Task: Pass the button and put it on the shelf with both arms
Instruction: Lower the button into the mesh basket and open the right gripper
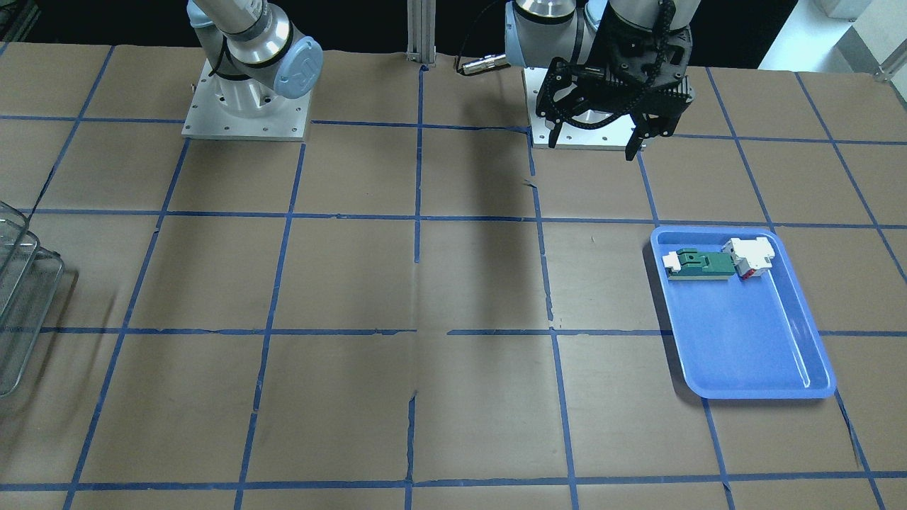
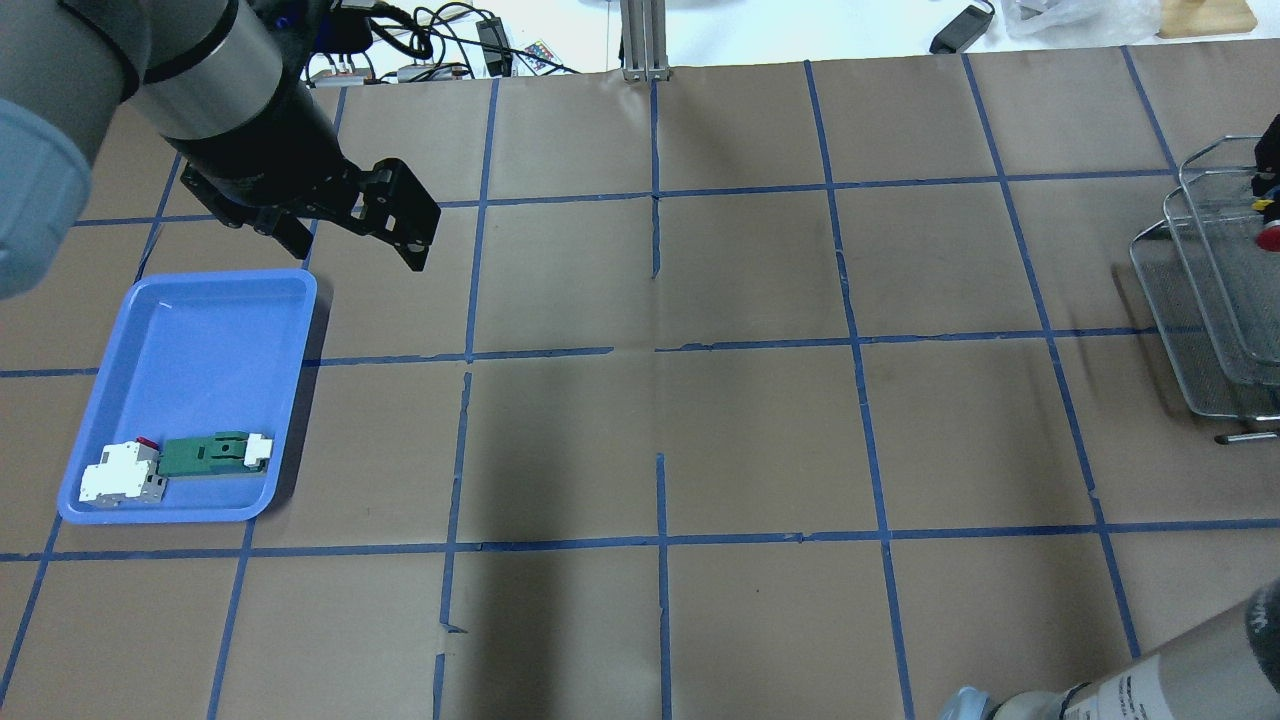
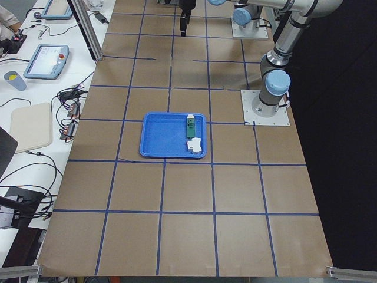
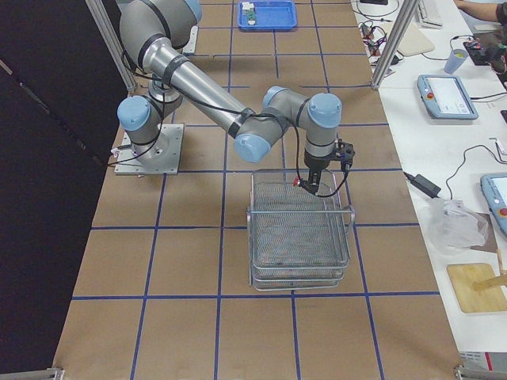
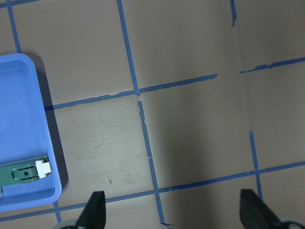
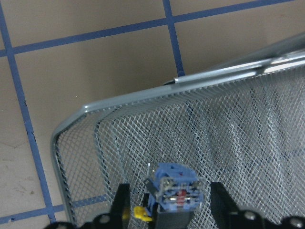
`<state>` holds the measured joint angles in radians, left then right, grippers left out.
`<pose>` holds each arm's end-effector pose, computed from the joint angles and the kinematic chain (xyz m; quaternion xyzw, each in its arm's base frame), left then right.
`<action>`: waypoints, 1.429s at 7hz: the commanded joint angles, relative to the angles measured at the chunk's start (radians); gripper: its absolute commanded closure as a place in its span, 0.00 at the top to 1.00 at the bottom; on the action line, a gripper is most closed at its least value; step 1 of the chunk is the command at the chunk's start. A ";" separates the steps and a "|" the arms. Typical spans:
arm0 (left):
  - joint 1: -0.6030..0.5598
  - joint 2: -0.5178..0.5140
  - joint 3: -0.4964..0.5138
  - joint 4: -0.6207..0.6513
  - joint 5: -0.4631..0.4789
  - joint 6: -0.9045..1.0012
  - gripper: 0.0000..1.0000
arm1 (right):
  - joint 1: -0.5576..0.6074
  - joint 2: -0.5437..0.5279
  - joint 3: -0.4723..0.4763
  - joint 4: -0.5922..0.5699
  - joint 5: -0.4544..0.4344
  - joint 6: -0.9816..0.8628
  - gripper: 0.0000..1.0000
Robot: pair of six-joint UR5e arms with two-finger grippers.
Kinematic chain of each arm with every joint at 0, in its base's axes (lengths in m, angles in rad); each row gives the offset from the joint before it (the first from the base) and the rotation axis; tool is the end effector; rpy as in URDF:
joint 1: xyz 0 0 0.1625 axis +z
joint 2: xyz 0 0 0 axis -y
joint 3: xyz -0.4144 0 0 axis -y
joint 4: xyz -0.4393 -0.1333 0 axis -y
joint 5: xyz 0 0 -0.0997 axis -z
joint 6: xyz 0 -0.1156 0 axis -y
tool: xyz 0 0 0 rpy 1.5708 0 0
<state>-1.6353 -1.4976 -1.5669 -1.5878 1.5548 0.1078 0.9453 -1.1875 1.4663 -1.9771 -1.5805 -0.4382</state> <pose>-0.1680 -0.5044 0.5002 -0.0862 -0.9958 0.0302 0.0073 -0.2974 -0.6375 0.3240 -0.0936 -0.9936 0.0525 0.0365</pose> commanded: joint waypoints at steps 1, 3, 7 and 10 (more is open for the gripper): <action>0.000 -0.001 -0.002 0.011 0.001 0.001 1.00 | 0.000 -0.026 -0.003 0.018 -0.009 -0.002 1.00; 0.000 -0.001 -0.002 0.011 0.001 0.006 1.00 | 0.023 -0.168 0.000 0.313 -0.007 0.161 1.00; 0.000 -0.001 -0.002 0.012 0.001 0.006 1.00 | 0.371 -0.355 0.026 0.474 -0.026 0.405 1.00; 0.000 -0.001 -0.004 0.012 0.001 0.006 1.00 | 0.640 -0.392 0.089 0.472 -0.021 0.619 1.00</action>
<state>-1.6352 -1.4987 -1.5705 -1.5754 1.5554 0.1135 1.4909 -1.5541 1.5200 -1.4998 -1.6101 0.1449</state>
